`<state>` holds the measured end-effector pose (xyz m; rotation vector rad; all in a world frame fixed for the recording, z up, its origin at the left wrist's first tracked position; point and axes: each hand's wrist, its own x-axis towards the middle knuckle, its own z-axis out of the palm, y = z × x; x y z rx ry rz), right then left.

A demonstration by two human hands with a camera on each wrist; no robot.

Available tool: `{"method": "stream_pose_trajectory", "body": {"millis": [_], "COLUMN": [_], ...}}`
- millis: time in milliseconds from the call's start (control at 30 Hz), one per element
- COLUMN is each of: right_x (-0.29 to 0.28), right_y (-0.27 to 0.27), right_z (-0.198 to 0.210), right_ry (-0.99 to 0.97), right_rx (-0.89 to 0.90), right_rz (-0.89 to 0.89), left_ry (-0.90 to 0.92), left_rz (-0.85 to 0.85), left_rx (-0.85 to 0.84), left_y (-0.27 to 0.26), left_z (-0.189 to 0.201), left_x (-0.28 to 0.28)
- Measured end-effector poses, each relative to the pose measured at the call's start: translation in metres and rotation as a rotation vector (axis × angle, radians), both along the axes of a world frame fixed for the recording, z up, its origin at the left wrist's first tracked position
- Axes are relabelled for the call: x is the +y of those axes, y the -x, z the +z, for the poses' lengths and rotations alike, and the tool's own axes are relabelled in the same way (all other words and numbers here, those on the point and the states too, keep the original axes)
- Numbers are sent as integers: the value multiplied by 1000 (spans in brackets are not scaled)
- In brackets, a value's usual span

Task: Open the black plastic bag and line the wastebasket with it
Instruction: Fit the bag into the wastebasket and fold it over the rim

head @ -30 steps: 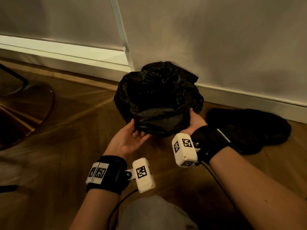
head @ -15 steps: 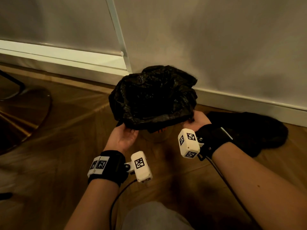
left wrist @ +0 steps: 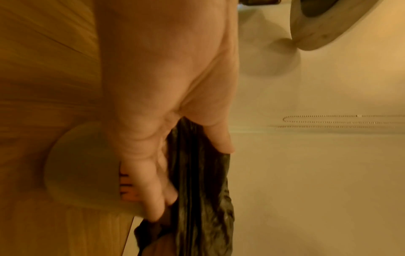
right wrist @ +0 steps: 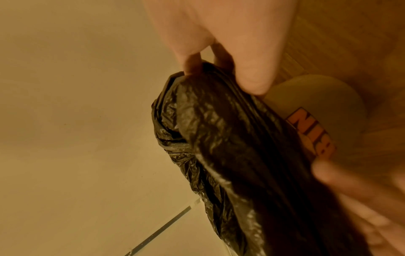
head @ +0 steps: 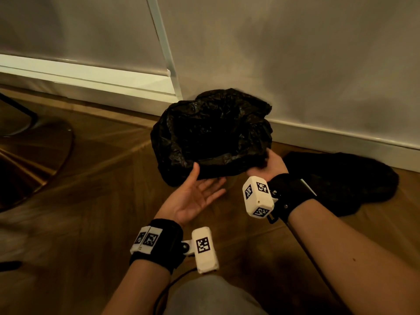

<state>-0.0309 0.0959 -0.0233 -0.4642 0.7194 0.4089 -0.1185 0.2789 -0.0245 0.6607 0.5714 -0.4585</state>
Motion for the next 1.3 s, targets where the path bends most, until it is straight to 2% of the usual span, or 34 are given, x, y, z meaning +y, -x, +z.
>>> {"method": "stream_pose_trajectory", "body": {"millis": [33, 67, 133, 167, 267, 333, 533, 633, 767, 900, 967, 1067, 1100, 1200, 1233, 1300], "right_x": [2, 3, 4, 2, -6, -10, -6, -2, -1, -12, -9, 10, 20, 50, 54, 55], "right_y": [1, -4, -2, -1, -3, -3, -6, -10, -7, -7, 0, 22, 29, 38, 34, 21], "right_z": [2, 1, 3, 0, 2, 4, 6, 16, 30, 16, 10, -1, -3, -1, 1, 8], "right_ry": [-47, -76, -34, -15, 60, 39, 17, 71, 271, 120, 195, 470, 519, 506, 553, 773], "right_rx": [-21, 41, 10, -55, 9, 53, 70, 79, 1, 56, 34, 66, 44, -89, -125, -187], "right_rz": [14, -9, -44, -32, 42, 69, 56, 100, 102, -30, -53, -26, 41, 339, 368, 390], "left_ry": [-17, -20, -9, -9, -85, -121, -21, -18, -25, -5, -36, -66, -67, -67, -58, -34], "left_rz": [53, 103, 181, 205, 233, 256, 343, 371, 394, 323, 273, 271, 277, 287, 294, 304], "left_rx": [-11, -10, -8, -9, -41, -67, -105, -82, -84, -126, -145, -140, -132, -121, -116, -94], "left_y": [-2, -3, -5, -5, -1, 2, 4, -2, -14, -13, -12, -13, -14, -14, -15, -16], "left_z": [-1, -3, -6, -8, -16, -20, -25, -27, -22, -15, -18, -22, -22, -23, -23, -24], "left_x": [-4, -7, -7, -6, 6, 14, 32, 40, 45, 46, 46, 41, 39, 34, 34, 36]}}
